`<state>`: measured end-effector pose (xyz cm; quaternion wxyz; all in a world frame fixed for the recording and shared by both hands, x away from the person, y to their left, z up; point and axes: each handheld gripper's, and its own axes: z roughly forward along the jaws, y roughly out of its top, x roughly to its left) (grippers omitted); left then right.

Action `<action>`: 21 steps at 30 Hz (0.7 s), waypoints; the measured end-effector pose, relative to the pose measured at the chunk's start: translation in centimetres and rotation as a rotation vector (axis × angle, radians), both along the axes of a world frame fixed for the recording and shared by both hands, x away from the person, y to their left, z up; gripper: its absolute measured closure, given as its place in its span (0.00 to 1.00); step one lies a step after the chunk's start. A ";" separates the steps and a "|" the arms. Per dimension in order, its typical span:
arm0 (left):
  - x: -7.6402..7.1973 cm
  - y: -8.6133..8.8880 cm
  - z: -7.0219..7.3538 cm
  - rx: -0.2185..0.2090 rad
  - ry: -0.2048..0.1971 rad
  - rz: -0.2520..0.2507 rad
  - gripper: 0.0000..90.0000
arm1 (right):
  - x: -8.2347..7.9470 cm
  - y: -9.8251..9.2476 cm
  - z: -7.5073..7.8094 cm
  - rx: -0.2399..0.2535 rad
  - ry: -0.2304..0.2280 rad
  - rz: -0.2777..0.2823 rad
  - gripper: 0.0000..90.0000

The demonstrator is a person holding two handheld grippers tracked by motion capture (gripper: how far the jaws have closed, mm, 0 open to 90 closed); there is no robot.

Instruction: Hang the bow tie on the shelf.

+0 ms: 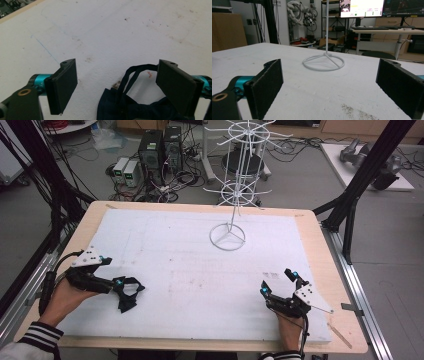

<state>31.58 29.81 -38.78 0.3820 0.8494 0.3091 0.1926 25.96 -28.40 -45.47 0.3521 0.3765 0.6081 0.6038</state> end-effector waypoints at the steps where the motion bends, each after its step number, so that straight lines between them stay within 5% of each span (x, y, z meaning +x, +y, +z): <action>1: 0.1 -0.1 0.0 0.014 0.007 -0.005 0.22 | 0.0 0.0 0.0 0.000 0.000 0.000 0.07; 11: 1.1 -0.7 -0.4 0.100 0.094 -0.034 0.26 | 0.0 0.0 0.0 0.006 0.006 -0.001 0.07; 21: 1.8 -1.2 -0.6 0.136 0.168 -0.063 0.29 | 0.0 0.0 0.0 0.009 0.006 -0.001 0.07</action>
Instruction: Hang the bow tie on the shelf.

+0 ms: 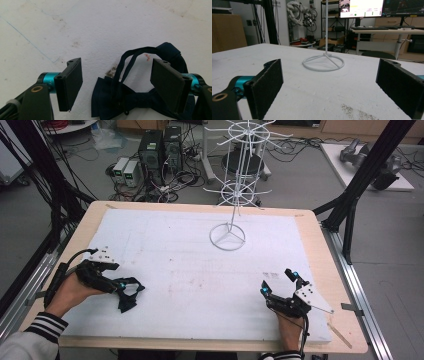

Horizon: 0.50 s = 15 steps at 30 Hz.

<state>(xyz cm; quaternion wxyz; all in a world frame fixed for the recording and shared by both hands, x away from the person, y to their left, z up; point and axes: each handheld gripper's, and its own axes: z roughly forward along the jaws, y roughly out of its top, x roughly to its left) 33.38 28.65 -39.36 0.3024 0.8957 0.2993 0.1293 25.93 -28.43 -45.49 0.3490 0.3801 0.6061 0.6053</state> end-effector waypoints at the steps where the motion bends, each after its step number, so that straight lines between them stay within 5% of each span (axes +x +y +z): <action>1: 0.1 0.0 -0.1 0.003 0.010 -0.004 0.30 | 0.0 0.0 0.0 0.001 0.001 0.000 0.07; 15: 0.8 -1.0 -0.6 0.111 0.080 -0.019 0.48 | 0.0 -0.1 0.0 0.005 -0.001 -0.008 0.07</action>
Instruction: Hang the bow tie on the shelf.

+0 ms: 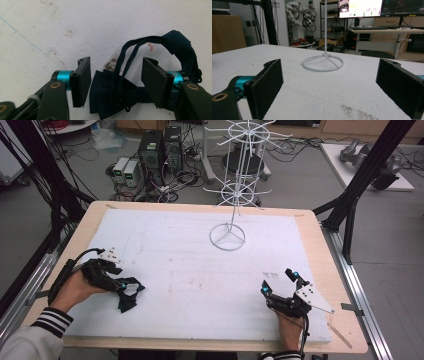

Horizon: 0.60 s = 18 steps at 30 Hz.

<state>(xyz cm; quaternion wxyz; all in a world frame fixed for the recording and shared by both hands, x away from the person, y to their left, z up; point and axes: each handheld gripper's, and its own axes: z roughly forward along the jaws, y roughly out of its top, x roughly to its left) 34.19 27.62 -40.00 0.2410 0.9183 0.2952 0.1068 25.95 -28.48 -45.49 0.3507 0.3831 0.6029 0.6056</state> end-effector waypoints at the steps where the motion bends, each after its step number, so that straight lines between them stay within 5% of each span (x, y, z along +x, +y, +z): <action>1: 0.0 -0.1 -0.1 0.012 0.003 0.004 0.49 | 0.0 0.0 0.0 0.000 0.000 0.000 0.07; 18: 0.5 -1.0 -0.6 0.078 0.065 -0.012 0.72 | 0.0 0.0 0.0 0.001 0.001 0.001 0.07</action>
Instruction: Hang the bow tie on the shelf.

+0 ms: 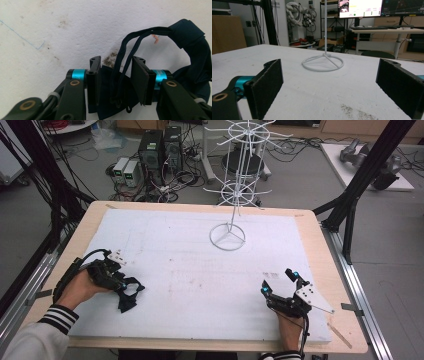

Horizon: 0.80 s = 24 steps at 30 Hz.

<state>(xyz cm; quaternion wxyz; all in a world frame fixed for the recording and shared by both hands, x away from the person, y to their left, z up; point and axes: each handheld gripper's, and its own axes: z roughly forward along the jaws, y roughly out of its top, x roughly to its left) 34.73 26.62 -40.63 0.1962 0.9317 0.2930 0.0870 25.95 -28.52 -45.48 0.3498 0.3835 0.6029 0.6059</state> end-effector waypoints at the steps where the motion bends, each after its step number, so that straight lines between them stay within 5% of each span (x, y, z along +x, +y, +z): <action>1: 0.0 -0.1 -0.1 0.004 0.001 -0.003 0.74 | 0.0 0.0 0.0 -0.001 0.000 0.000 0.07; 11: -0.1 -0.3 -0.1 0.007 -0.006 -0.009 0.95 | 0.0 0.0 0.0 0.000 -0.001 -0.001 0.07; 24: -0.4 0.4 0.1 -0.041 -0.040 0.018 0.97 | 0.0 0.0 0.0 -0.002 -0.002 -0.001 0.07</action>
